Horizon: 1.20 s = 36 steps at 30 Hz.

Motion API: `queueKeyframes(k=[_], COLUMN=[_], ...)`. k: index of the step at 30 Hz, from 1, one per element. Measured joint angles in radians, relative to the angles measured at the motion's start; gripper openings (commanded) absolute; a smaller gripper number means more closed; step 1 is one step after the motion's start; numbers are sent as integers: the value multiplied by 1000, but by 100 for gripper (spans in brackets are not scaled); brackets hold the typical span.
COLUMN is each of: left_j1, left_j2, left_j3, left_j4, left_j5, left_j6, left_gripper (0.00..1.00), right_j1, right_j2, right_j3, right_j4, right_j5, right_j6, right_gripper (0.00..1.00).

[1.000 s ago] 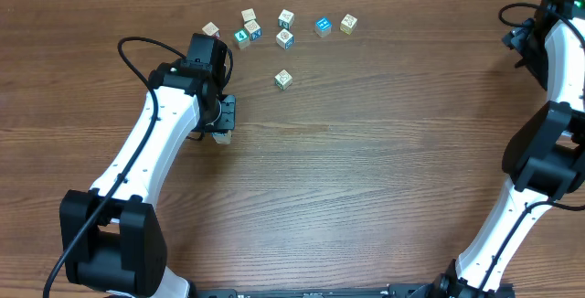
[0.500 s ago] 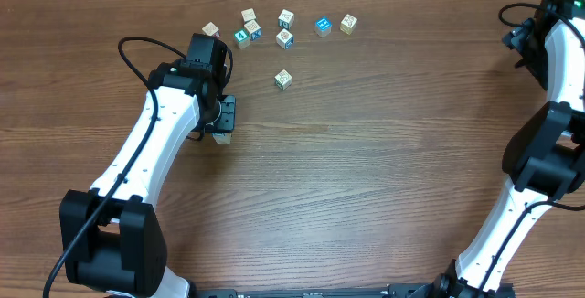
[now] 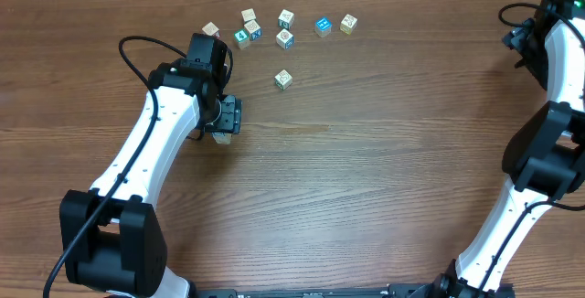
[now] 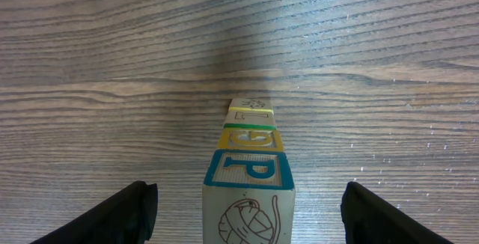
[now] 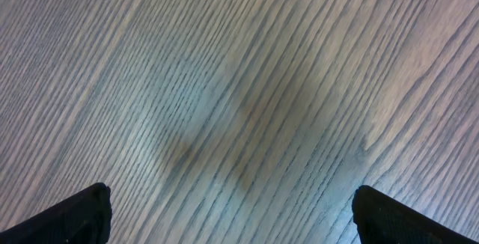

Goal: Form a tower
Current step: 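Open the left gripper to release the P block on the stack, then raise the open left gripper up-left away from the stack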

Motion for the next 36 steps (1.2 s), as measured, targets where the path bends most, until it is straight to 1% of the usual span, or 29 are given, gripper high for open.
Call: queueKeyframes(k=[3,9,12,16,17,18,21,28,36], left_j1=[0,5,39,114,137,167,236,337,348], left_j2=[0,0,3,8,8,8,8,8,8], left_j3=[0,0,24,103,120,134,138,138,138], left_j4=[9,34,35,51,60,75,77,66,66], left_j5=[7,26,45,53,53,53,53,53,54], left_j6=[0,0,-20,-71,-87,-111,-163,-193,-204], left_gripper=[82,86,86,89,92,99,100,100,99], right_j1=[0,0,0,0,0,0,0,0,0], right_j2=[0,0,0,0,0,0,0,0,0], right_j3=[0,0,0,0,0,0,0,0,0], right_j4=[0,0,0,-1,0,0,0,0,0], right_j5=[0,0,0,0,0,0,-1,0,0], right_j6=[0,0,1,0,1,0,0,0,0], right_gripper=[100,100,100,100,100,100,100,100,100])
